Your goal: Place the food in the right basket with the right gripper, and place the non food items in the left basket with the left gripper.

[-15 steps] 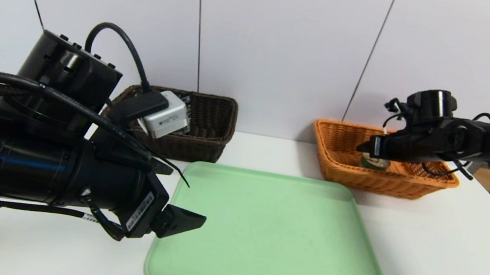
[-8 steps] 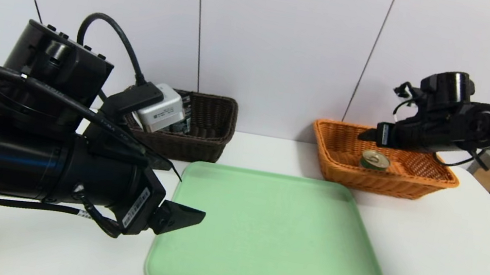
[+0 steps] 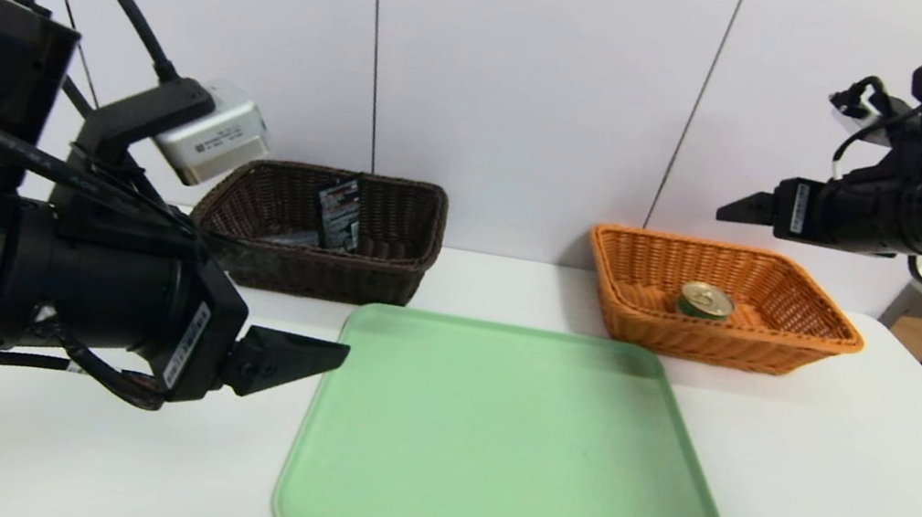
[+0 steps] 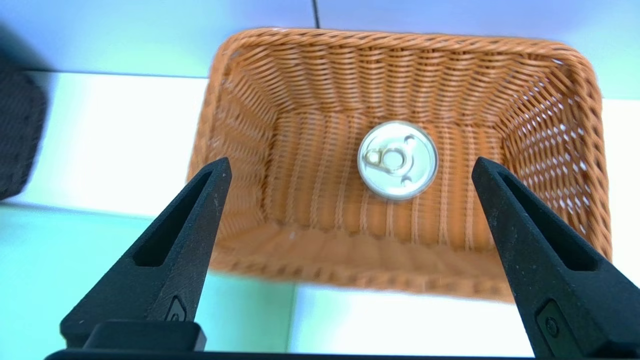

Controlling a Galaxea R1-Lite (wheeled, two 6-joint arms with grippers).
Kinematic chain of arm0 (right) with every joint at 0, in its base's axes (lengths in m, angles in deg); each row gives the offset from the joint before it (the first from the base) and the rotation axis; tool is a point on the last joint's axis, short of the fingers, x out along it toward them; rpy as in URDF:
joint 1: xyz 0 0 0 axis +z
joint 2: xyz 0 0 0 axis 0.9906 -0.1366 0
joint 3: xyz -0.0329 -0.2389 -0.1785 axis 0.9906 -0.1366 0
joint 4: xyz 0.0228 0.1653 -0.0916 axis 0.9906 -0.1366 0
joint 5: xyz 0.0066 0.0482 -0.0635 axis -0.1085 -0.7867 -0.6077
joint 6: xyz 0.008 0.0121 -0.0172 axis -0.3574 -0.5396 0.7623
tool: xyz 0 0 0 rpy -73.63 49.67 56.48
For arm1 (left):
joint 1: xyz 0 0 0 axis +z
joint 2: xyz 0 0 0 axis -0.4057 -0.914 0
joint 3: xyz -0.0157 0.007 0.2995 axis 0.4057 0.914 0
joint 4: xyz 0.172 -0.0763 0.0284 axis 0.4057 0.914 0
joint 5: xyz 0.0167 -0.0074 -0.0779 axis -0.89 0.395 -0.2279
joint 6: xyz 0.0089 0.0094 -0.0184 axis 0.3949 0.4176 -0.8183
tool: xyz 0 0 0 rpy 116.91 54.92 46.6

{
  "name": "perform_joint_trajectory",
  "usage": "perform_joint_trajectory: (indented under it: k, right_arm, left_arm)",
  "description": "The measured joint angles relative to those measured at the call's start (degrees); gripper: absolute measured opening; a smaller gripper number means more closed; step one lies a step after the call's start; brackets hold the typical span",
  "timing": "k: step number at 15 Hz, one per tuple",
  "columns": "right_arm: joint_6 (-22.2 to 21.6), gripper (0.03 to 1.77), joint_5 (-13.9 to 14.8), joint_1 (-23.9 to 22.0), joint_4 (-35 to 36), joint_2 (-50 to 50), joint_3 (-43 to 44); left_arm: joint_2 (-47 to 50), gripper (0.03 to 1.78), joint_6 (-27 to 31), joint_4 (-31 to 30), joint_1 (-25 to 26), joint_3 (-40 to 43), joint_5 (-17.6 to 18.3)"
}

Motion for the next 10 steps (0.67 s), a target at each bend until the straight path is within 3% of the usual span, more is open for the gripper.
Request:
perform_joint_trajectory:
  k: [5, 10]
  right_arm:
    - [-0.11, 1.68, 0.06, 0.99, -0.11, 15.98, -15.60]
    - [-0.01, 1.69, 0.00, 1.67, -0.11, 32.96, -31.17]
  left_arm:
    - [7.00, 1.69, -1.13, 4.39, 2.83, -0.07, -6.46]
    - [15.65, 1.69, -1.24, 8.61, 8.98, 1.46, -7.07]
